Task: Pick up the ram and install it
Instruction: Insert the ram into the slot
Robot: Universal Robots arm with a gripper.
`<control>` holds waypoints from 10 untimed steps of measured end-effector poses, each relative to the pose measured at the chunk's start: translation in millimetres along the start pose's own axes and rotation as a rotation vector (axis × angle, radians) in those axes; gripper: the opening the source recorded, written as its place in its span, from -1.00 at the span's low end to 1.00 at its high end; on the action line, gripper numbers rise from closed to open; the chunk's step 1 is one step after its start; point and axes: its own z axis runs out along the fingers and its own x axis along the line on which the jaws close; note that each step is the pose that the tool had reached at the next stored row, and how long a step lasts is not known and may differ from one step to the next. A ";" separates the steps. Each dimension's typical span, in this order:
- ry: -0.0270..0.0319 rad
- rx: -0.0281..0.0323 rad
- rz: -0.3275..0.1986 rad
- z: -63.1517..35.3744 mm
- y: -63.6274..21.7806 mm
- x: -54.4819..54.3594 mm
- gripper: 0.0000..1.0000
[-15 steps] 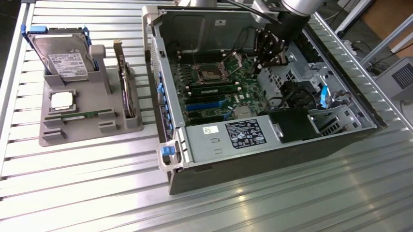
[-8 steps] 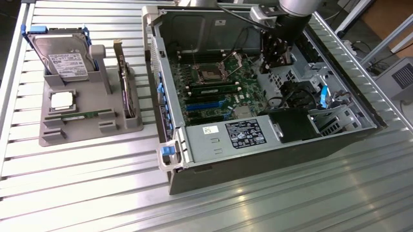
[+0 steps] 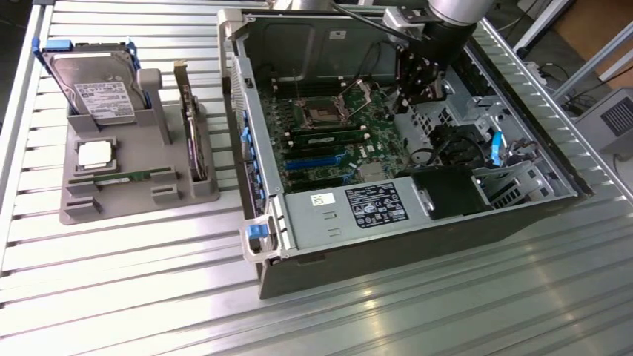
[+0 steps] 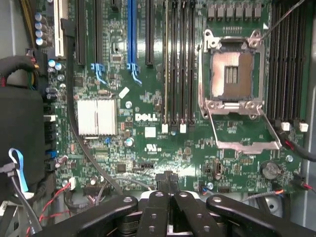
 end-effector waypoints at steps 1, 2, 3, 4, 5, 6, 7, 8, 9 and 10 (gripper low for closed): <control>0.0000 -0.0002 0.000 0.0 0.0 0.0 -0.80; 0.0000 -0.0002 0.000 0.0 0.0 0.0 -0.80; 0.0000 -0.0002 0.000 0.0 0.0 0.0 -0.80; 0.0000 -0.0002 0.000 0.0 0.0 0.0 -0.80; 0.0000 -0.0001 0.000 0.0 0.0 0.0 -0.80; -0.0001 -0.0002 0.000 0.0 0.0 0.0 -0.80; -0.0001 -0.0001 0.000 -0.2 0.3 0.0 -0.80; -0.0001 0.0001 0.000 -0.7 1.9 0.0 -0.80; 0.0001 0.0009 0.000 -1.9 5.7 0.1 -0.80; 0.0001 0.0023 0.000 -6.1 8.5 -0.2 -0.80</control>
